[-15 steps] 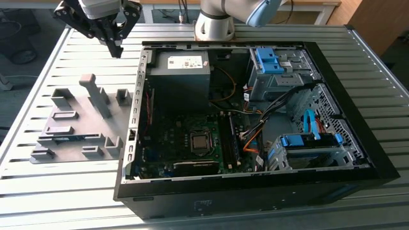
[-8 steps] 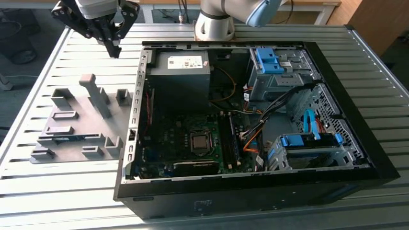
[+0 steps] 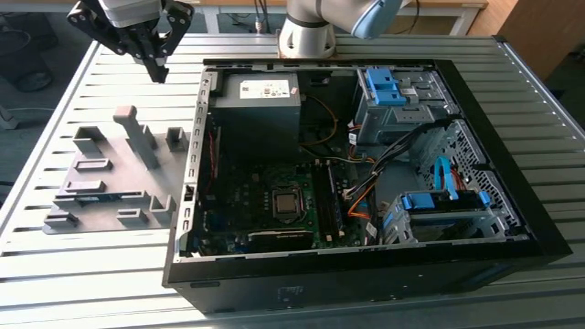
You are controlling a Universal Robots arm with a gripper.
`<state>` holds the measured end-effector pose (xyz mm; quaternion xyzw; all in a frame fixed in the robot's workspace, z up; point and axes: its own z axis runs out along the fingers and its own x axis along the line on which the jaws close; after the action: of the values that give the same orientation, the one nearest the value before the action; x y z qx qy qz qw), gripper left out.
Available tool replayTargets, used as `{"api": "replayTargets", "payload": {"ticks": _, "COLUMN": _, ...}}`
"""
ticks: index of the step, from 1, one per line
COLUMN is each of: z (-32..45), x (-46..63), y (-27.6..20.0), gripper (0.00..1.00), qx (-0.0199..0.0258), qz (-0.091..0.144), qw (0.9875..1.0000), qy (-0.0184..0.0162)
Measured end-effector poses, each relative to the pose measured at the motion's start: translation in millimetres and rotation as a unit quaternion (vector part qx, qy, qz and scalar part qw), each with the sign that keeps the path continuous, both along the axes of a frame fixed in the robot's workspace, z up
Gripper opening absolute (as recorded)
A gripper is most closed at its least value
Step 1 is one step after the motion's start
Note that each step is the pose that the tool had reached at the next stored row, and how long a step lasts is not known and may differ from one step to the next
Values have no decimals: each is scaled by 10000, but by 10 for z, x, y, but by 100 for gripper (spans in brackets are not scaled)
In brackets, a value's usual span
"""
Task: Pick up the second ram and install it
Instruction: 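Reach for the second ram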
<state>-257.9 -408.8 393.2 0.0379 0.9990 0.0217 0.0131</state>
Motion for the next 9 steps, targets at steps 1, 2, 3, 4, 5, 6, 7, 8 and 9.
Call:
{"api": "replayTargets", "payload": {"ticks": 1, "z": 0, "x": -11, "y": 0, "gripper": 11, "qx": 0, "qz": 0, "qw": 10000, "qy": 0}}
{"api": "replayTargets", "payload": {"ticks": 2, "z": 0, "x": -21, "y": 0, "gripper": 11, "qx": 0, "qz": 0, "qw": 10000, "qy": 0}}
{"api": "replayTargets", "payload": {"ticks": 3, "z": 0, "x": -30, "y": 0, "gripper": 11, "qx": 0, "qz": 0, "qw": 10000, "qy": 0}}
{"api": "replayTargets", "payload": {"ticks": 4, "z": 0, "x": -40, "y": 0, "gripper": 11, "qx": 0, "qz": 0, "qw": 10000, "qy": 0}}
{"api": "replayTargets", "payload": {"ticks": 5, "z": 0, "x": -50, "y": 0, "gripper": 11, "qx": 0, "qz": 0, "qw": 10000, "qy": 0}}
{"api": "replayTargets", "payload": {"ticks": 6, "z": 0, "x": -61, "y": 0, "gripper": 11, "qx": 0, "qz": 0, "qw": 10000, "qy": 0}}
{"api": "replayTargets", "payload": {"ticks": 7, "z": 0, "x": -71, "y": 0, "gripper": 11, "qx": 0, "qz": 0, "qw": 10000, "qy": 0}}
{"api": "replayTargets", "payload": {"ticks": 8, "z": 0, "x": -81, "y": 0, "gripper": 11, "qx": 0, "qz": 0, "qw": 10000, "qy": 0}}
{"api": "replayTargets", "payload": {"ticks": 9, "z": 0, "x": -91, "y": 0, "gripper": 11, "qx": 0, "qz": 0, "qw": 10000, "qy": 0}}
